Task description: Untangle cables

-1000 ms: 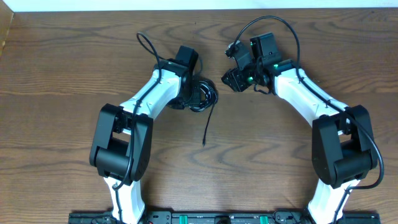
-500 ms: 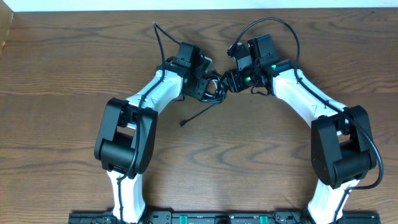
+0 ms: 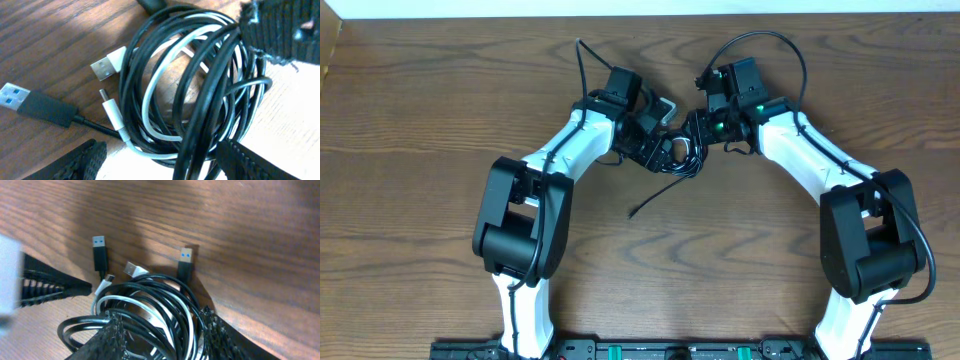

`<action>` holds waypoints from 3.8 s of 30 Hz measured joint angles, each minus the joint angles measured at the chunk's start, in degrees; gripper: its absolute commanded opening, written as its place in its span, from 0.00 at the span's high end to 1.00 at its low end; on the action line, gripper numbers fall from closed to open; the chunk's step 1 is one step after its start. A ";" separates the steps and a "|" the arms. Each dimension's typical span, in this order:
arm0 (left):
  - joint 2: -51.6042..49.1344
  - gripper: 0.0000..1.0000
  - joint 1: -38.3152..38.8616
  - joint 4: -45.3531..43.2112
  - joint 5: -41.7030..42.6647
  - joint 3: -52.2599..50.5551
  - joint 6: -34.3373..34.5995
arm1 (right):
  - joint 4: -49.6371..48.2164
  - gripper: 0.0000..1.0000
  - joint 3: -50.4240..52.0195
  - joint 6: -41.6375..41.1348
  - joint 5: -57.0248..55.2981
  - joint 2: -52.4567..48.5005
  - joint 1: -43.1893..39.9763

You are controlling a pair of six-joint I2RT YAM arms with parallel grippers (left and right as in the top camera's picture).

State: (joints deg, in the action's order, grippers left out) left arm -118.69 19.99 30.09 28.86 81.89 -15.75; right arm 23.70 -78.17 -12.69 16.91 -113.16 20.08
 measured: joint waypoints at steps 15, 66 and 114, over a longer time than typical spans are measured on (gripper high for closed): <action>6.91 0.11 -7.15 11.34 -2.25 0.87 19.15 | -0.76 0.63 9.29 -39.36 3.93 -0.63 2.56; 6.91 0.33 -2.10 -3.37 -6.75 -5.68 21.90 | -3.74 0.99 8.48 -15.50 -5.11 1.99 4.11; -1.14 0.57 4.57 -5.68 -6.71 -1.40 21.88 | 17.84 0.95 -2.40 7.34 6.25 -5.53 -5.46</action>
State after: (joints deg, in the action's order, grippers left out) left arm -119.83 24.56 24.40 22.15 80.49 6.13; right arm 41.54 -80.58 -5.34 23.16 -118.69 14.61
